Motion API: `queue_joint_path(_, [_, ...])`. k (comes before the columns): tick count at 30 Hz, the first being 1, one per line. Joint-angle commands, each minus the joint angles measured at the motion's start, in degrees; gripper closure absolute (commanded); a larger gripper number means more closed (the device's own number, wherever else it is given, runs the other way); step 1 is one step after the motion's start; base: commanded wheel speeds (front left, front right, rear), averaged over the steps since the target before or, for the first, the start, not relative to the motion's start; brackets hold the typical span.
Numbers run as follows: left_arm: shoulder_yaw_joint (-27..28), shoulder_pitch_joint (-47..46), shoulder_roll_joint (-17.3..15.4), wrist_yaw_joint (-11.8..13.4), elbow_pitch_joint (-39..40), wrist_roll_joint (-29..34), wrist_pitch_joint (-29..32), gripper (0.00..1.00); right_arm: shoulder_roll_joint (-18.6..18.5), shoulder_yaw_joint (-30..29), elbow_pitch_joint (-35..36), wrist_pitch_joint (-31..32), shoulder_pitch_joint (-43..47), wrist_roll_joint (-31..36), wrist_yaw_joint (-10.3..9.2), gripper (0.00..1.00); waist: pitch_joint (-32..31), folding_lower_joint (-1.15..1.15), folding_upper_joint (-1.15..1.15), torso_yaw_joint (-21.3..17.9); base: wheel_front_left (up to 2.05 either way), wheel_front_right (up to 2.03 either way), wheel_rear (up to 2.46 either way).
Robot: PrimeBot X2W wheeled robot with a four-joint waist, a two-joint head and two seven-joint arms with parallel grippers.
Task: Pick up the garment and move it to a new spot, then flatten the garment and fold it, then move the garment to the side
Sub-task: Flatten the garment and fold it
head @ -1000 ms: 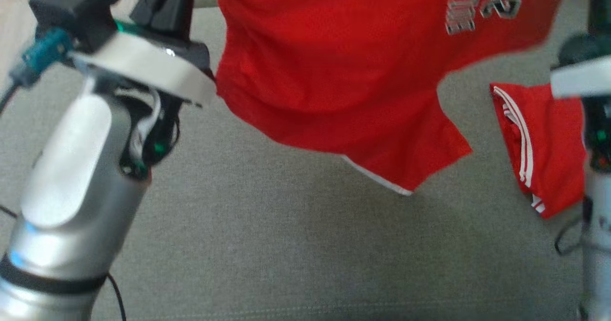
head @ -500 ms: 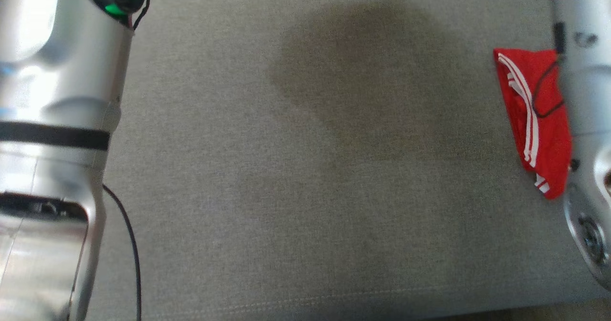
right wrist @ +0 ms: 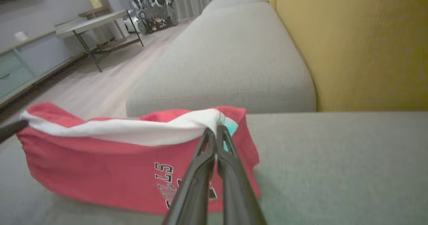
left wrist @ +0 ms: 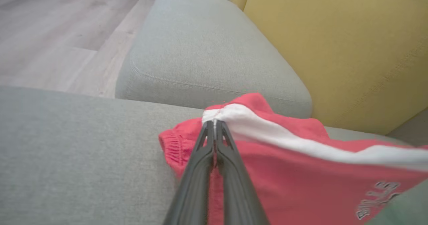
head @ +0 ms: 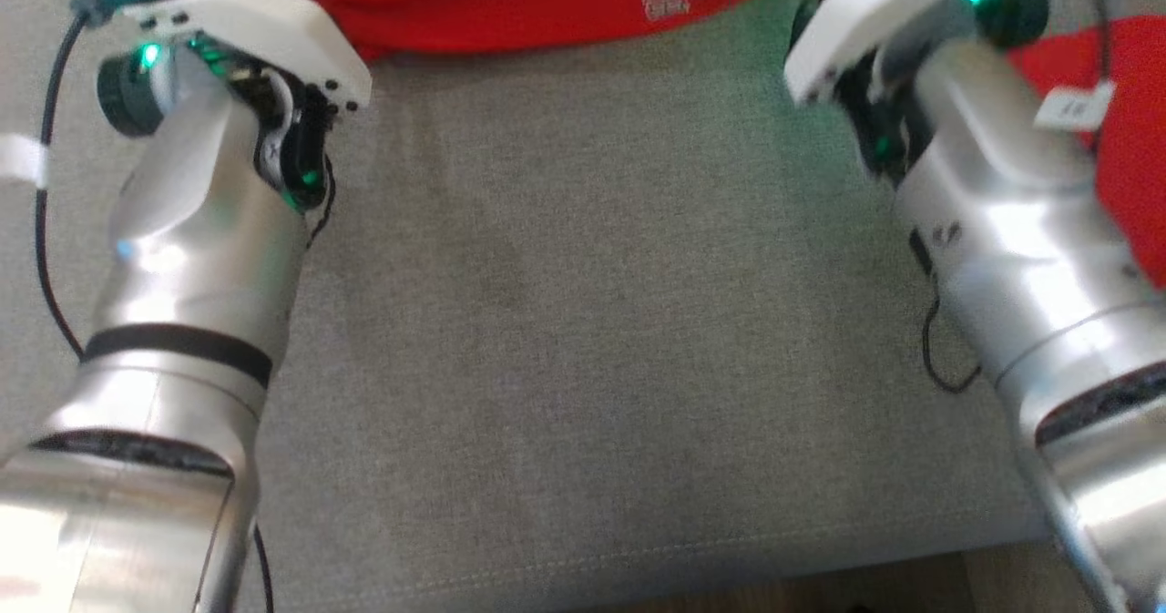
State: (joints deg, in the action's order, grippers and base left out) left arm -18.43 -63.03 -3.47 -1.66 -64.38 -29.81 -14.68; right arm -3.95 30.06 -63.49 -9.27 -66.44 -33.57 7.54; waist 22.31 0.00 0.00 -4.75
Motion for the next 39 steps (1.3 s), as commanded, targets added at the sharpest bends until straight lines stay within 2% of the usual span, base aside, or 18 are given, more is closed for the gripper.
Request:
queue_joint_path(1, [1.53, -1.24, -1.58, -0.19, 2.19, 0.08, -0.30, 1.00, 1.05, 0.80, 1.54, -0.74, -0.17, -0.25, -0.05, 1.00, 0.50, 0.00, 0.00, -0.11, 0.00, 0.00, 0.00])
queue_joint_path(6, [5.10, 8.55, -0.70, -2.69, 9.84, 0.45, -0.31, 1.00, 0.67, 4.63, 1.81, -4.09, 8.02, -2.76, -0.05, 1.00, -0.12, 0.00, 0.00, 0.86, 0.00, 0.00, 0.00])
queue_joint_path(11, [6.42, 21.67, 0.22, -3.58, 19.14, 2.86, -0.31, 1.00, -3.11, 5.01, 8.30, -5.64, 18.53, -4.88, -0.05, 1.00, -2.24, 0.00, 0.00, 2.36, 0.00, 0.00, 0.00])
queue_joint_path(16, [6.40, 34.05, 0.52, -4.08, 29.20, 4.53, -0.31, 1.00, -7.03, -2.22, 21.41, -5.71, 32.11, -3.18, -0.05, 1.00, -4.26, 0.00, 0.00, 3.57, 0.00, 0.00, 0.00])
queue_joint_path(22, [6.95, 46.98, 0.57, -4.58, 41.31, 6.23, -0.31, 1.00, -6.73, -10.50, 34.90, -5.72, 50.18, 1.89, -0.05, 1.00, -7.56, 0.00, 0.00, 3.74, 0.00, 0.00, 0.00])
queue_joint_path(27, [7.96, 56.46, 0.23, -3.01, 48.05, 7.27, -0.31, 1.00, -4.78, -16.60, 46.56, -1.79, 62.31, 7.11, -0.05, 1.00, -10.59, 0.00, 0.00, 3.17, 0.00, 0.00, 0.00])
queue_joint_path(31, [7.81, 63.67, 0.12, -1.19, 53.57, 6.86, 1.01, 1.00, -2.56, -20.90, 56.78, 4.63, 70.90, 10.65, -0.05, 1.00, -12.59, 0.00, 0.00, 3.15, 0.00, 0.00, 0.00])
queue_joint_path(32, [7.37, 66.82, 0.16, -0.46, 56.88, 6.57, 1.78, 1.00, -1.57, -23.19, 61.24, 7.60, 74.68, 11.96, -0.05, 1.00, -13.28, 0.00, 0.00, 3.41, 0.00, 0.00, 0.00])
queue_joint_path(39, [6.42, 76.22, 0.18, 2.78, 65.35, 6.19, 4.25, 1.00, 0.80, -28.57, 73.14, 15.43, 85.01, 13.67, -0.05, 1.00, -16.78, 0.00, 0.00, 3.55, 0.00, 0.00, 0.00])
